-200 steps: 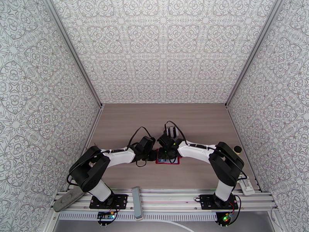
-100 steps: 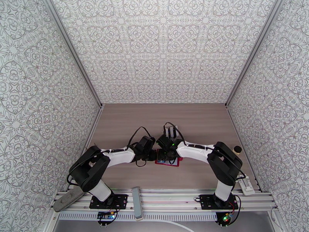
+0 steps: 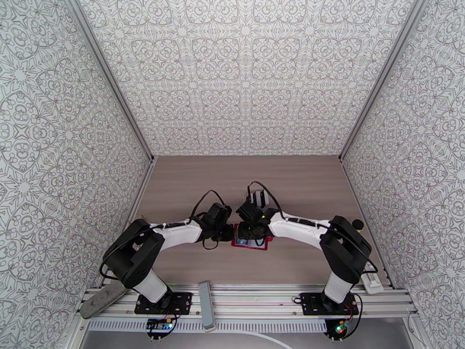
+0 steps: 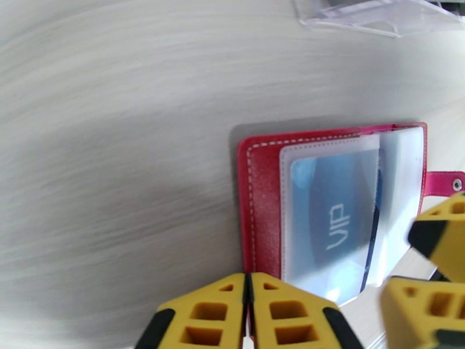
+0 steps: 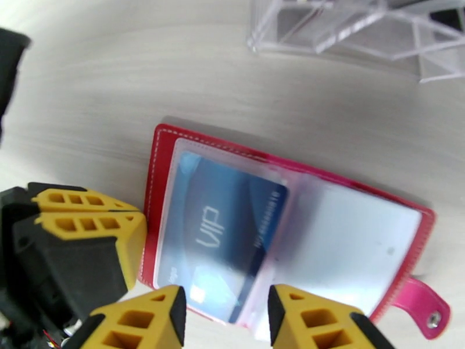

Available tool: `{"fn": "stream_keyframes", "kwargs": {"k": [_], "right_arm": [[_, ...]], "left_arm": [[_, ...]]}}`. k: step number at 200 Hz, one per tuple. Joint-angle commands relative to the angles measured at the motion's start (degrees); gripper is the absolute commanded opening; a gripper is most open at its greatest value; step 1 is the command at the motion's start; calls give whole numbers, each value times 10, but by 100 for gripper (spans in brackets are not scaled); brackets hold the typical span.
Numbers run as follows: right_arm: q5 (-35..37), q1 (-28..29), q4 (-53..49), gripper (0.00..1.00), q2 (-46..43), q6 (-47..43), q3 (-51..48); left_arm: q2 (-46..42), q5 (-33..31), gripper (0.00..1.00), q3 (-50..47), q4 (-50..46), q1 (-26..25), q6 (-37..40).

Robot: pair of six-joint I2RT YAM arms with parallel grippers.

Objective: Put the credit cards into the card holder

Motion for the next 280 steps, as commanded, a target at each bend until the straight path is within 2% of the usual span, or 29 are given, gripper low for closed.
{"fn": "stream_keyframes", "kwargs": {"k": [1, 57, 92, 128, 280], "right_arm": [[20, -6, -16, 43, -30, -9, -18], [18, -34, -2, 43, -46, -23, -40], [3, -53, 14, 43, -41, -30, -50], [-7, -66, 27, 43, -33, -36, -55], [-16, -86, 45, 43, -4, -45, -59]], "left_arm": [[-33, -14, 11, 20, -48, 6, 15], [-74, -8, 11, 28, -76, -11, 2], [-76, 17, 11, 15, -58, -32, -22], [-77, 15, 13, 2, -46, -46, -42], [-45, 16, 20, -30, -15, -56, -60]]}}
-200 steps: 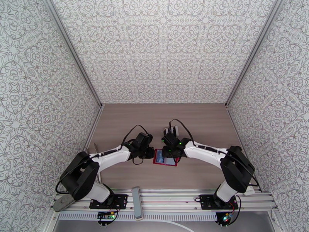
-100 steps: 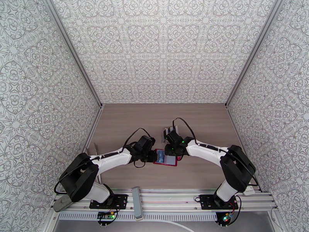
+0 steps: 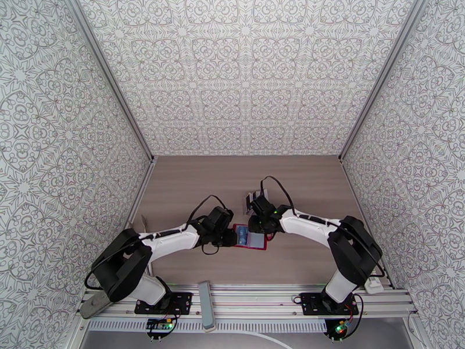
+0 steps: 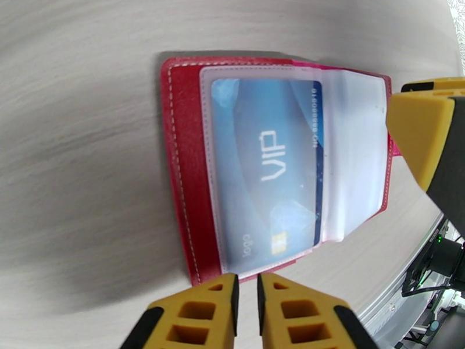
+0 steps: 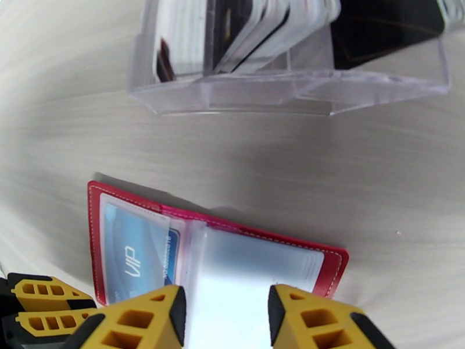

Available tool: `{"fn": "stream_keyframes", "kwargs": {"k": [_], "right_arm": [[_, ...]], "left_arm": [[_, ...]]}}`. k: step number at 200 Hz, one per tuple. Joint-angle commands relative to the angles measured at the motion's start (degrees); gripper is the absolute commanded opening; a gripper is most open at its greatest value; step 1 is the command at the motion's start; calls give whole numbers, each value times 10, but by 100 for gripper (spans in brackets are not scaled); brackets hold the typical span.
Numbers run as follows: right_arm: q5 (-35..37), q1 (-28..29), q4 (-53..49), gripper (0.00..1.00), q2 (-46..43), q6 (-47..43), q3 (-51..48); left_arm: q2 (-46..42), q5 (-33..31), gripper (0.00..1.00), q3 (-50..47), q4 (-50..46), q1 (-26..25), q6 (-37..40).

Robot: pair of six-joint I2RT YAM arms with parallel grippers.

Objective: Put the credit cards into the card holder

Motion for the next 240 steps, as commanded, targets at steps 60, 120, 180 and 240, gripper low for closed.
{"fn": "stream_keyframes", "kwargs": {"k": [60, 120, 180, 240], "right_arm": [[-13, -10, 14, 43, 24, -10, -13], [-9, -11, 14, 43, 29, -9, -17], [-23, -9, 24, 43, 36, 0, -28], [-38, 6, 40, 43, 32, 15, -40]], "left_arm": [[16, -2, 21, -14, 8, -5, -3], [26, -3, 24, -21, 16, -1, -3], [32, 12, 39, -34, 35, 7, -1], [36, 26, 58, -37, 46, 11, 2]]}}
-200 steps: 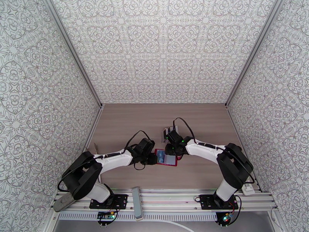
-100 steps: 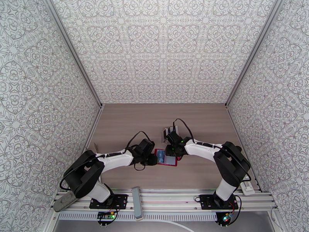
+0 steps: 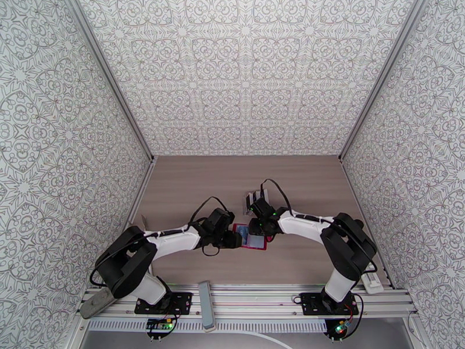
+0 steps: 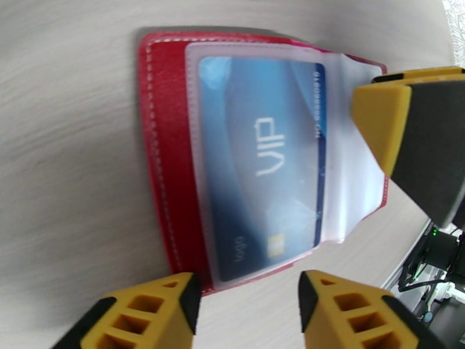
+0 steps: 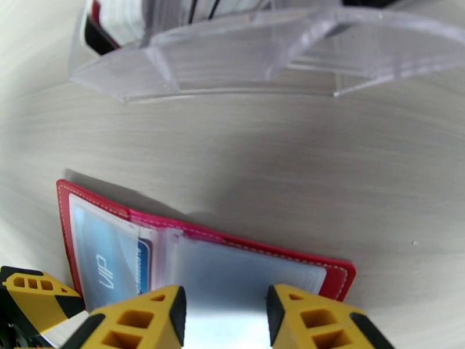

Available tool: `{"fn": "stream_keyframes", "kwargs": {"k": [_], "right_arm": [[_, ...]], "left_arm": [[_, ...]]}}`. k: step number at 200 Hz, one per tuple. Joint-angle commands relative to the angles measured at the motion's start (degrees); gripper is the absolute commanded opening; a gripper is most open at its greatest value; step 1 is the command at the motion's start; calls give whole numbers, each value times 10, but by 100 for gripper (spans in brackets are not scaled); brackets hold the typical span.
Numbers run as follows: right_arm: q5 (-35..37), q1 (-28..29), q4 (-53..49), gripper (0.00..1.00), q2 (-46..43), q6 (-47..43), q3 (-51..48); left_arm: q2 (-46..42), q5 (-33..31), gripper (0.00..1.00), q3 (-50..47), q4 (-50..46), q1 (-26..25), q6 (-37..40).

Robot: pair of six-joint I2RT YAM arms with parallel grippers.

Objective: Put the credit cards into the card holder

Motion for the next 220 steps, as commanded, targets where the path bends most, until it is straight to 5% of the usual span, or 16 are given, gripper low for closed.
{"fn": "stream_keyframes", "kwargs": {"k": [1, 220], "right_arm": [[-22, 11, 6, 43, 7, 14, -18], [-126, 22, 114, 43, -19, 89, -52]], "left_arm": [[20, -15, 58, -21, 1, 7, 4], [11, 56, 69, -43, 72, 19, 16]]}}
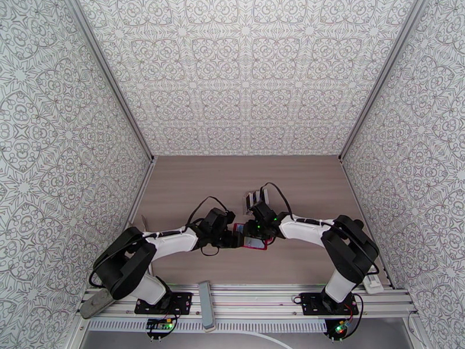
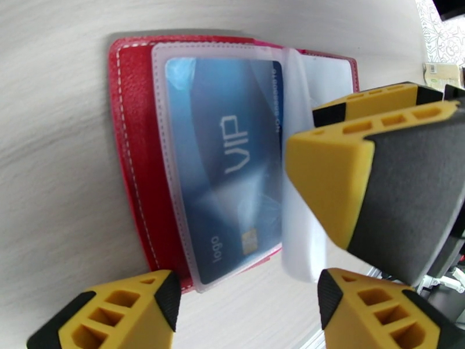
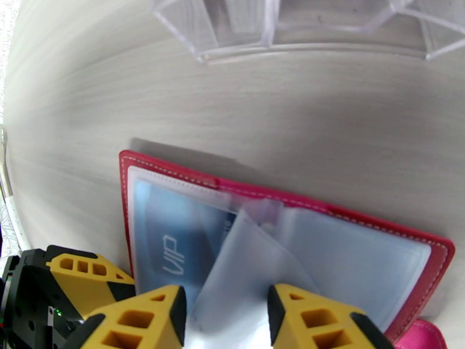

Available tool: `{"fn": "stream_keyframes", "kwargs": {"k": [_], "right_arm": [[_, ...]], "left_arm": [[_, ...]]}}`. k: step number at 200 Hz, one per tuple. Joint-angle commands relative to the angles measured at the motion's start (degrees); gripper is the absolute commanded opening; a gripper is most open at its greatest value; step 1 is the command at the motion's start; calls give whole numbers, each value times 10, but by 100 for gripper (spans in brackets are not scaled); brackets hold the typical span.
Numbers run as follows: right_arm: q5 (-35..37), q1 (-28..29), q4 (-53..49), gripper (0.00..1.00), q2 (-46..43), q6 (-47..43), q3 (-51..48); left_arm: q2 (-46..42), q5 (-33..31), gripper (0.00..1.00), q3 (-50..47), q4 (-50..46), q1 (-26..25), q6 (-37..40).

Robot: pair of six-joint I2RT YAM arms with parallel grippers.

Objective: Put the credit cards into the card holder

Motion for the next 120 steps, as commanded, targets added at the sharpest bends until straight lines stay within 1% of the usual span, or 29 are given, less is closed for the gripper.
{"fn": "stream_keyframes", "kwargs": {"k": [1, 37, 77, 98, 120], "right_arm": [[-32, 9, 18, 43, -5, 17, -10], [-38, 11, 29, 41, -5, 23, -12], [-37, 11, 35, 35, -8, 27, -13], [-38, 11, 40, 33, -8, 30, -14], [-37, 11, 40, 33, -12, 30, -14]], "left_arm": [[18, 2, 69, -16, 12, 4, 13], [17, 1, 69, -16, 9, 6, 15], [19, -6, 69, -15, 3, 7, 16], [22, -19, 64, -11, -13, 8, 21], [23, -26, 59, -11, -21, 8, 24]]}}
